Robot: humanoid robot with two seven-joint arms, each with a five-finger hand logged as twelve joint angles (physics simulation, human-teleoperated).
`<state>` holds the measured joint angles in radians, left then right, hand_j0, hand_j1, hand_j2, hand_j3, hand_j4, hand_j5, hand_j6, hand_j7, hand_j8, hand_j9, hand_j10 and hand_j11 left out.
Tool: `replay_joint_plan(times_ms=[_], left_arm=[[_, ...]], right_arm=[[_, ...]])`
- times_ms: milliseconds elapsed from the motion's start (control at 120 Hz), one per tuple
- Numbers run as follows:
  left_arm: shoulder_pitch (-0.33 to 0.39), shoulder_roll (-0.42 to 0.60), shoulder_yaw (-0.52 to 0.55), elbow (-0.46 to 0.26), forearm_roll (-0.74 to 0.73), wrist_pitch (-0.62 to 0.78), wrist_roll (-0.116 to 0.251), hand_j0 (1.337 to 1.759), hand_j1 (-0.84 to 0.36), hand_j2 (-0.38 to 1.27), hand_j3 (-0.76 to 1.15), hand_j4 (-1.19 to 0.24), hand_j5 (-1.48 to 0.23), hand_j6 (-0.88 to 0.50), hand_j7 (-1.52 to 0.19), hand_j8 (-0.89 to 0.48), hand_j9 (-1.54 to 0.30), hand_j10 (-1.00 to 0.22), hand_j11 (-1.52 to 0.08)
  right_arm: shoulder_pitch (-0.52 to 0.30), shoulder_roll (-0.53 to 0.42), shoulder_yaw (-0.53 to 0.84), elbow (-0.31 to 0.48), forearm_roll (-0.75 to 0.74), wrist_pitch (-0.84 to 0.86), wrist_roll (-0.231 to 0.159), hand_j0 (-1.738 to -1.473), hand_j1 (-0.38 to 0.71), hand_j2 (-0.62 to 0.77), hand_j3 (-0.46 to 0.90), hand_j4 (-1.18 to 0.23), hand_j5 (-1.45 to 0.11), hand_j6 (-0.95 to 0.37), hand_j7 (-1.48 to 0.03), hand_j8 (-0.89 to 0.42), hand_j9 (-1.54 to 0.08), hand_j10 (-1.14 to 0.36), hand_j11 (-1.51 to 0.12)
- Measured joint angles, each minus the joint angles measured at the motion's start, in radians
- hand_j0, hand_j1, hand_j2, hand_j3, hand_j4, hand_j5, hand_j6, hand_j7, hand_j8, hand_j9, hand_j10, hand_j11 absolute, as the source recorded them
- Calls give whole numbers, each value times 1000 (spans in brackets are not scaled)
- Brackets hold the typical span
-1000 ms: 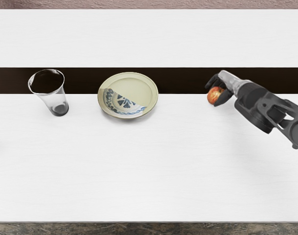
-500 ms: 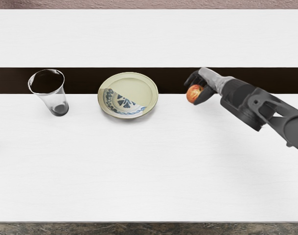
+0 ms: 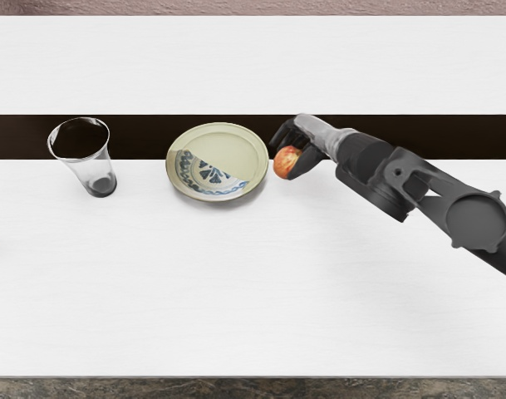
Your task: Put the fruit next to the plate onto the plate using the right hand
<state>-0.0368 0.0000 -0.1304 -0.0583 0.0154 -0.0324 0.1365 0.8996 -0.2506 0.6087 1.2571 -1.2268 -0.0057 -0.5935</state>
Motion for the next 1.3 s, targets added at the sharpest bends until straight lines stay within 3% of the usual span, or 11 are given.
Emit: replay_joint_plan(times_ms=[717,942,1300], left_arm=[[0,0,0,0,0,0,0,1658,335,3,0,-13,-15,-13,-15,-13,-15,-12,-15],[0,0,0,0,0,0,0,1658,335,3,0,-13,-15,-13,-15,-13,-15,-12,-15],[0,0,0,0,0,0,0,1658,335,3,0,-13,-15,-13,-15,-13,-15,-12,-15]], right_arm=[[34,169,0,-53,-7,-53,0,-1657,238,163,0,-570,-754,-515,-747,-425,-749,-546,-747],[65,236,-4,-120,-10,-90,1,-1657,234,160,0,-571,-759,-518,-750,-423,-755,-546,-752],[89,250,-59,-198,-15,-134,5,-1657,235,156,0,-574,-756,-514,-751,-423,-753,-544,-751]])
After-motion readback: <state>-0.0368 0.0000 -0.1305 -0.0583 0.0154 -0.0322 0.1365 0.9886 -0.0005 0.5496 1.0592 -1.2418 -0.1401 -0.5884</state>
